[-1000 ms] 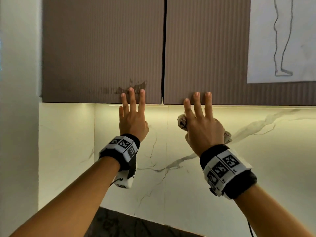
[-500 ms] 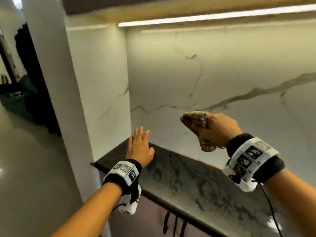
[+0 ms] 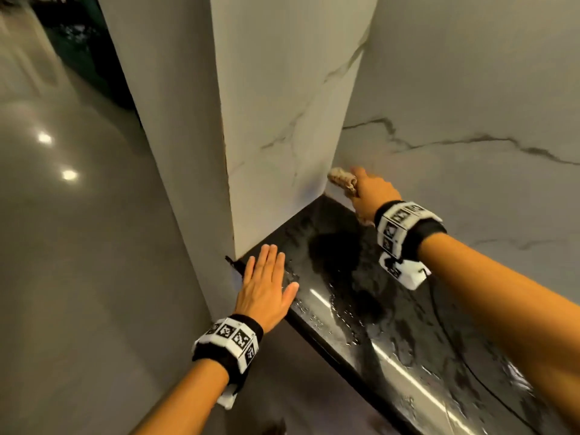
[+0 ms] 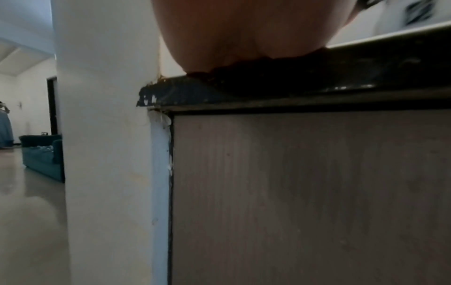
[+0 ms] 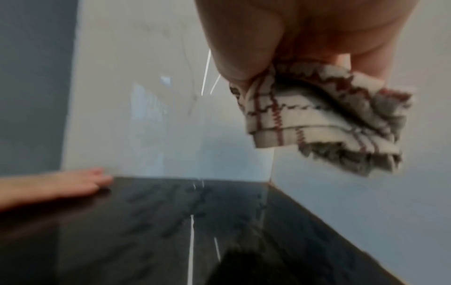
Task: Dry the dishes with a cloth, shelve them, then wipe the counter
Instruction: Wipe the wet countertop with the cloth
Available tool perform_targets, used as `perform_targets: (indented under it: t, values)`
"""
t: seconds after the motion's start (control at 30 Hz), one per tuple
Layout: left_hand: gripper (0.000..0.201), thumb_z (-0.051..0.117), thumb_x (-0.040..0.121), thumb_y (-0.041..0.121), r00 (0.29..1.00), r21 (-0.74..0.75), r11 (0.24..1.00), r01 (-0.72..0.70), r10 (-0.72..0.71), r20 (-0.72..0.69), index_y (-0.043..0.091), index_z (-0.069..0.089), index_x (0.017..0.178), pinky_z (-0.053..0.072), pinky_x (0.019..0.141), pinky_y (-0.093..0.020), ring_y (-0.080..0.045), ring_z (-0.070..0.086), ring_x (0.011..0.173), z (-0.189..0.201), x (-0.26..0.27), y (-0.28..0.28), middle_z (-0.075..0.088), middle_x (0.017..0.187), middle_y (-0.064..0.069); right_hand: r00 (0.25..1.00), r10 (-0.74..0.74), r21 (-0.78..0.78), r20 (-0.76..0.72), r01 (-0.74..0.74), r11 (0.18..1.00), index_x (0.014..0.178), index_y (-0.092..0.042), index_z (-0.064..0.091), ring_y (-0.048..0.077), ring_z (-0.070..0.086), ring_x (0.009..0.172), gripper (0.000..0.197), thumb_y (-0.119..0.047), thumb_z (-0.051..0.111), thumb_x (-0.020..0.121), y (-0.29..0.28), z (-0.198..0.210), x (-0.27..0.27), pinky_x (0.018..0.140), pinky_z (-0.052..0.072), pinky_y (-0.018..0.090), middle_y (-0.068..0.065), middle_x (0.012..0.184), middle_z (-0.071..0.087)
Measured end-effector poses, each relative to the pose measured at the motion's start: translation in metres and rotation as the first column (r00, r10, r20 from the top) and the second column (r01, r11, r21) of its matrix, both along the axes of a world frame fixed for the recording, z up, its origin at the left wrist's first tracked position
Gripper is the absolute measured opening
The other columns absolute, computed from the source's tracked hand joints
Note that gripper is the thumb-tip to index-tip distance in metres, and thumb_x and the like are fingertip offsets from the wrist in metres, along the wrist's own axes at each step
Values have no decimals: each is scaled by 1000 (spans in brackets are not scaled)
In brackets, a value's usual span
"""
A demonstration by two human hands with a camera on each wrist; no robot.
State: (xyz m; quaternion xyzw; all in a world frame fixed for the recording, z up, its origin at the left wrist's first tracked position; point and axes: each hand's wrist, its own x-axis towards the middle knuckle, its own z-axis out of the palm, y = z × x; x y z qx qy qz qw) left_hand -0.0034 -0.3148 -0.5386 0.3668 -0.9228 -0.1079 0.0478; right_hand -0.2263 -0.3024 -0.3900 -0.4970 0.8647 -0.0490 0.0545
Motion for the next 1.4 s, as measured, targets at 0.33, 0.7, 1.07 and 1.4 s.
perform_targets:
  t: [0.33,0.7,1.07,1.4]
  values:
    - [86,7,89,68,942,138,982,129,-78,-325,2,8,144,-12,115,-20,-11,2,142,-12,15,-26,13,153,-10,989,-100,257,109,69,964,148,-6,10,29,17,143,84,-59,36,88,-81,-94,-5,117,12,49,11,157,13]
    - [73,26,88,58,719,409,907,102,216,-660,9,34,141,26,103,-3,-9,36,131,11,27,-27,39,140,1,942,296,413,159,-336,846,148,-11,-9,21,-9,146,86,-57,36,91,-25,-77,92,117,-3,47,4,158,-11]
    - [97,4,85,70,830,289,955,69,106,-548,-2,49,131,22,108,-21,-25,36,134,5,26,-13,47,138,-19,696,708,603,116,-616,507,143,-38,-20,19,-19,144,77,-59,32,91,38,-72,72,116,2,56,-10,154,-25]
    - [110,-16,72,78,988,252,964,80,-44,-146,6,22,147,-9,114,-28,-20,-2,147,4,20,9,7,158,-12,957,287,571,40,-257,780,149,-22,-9,24,-9,146,76,-48,38,95,-11,-69,-22,116,-6,31,4,158,-13]
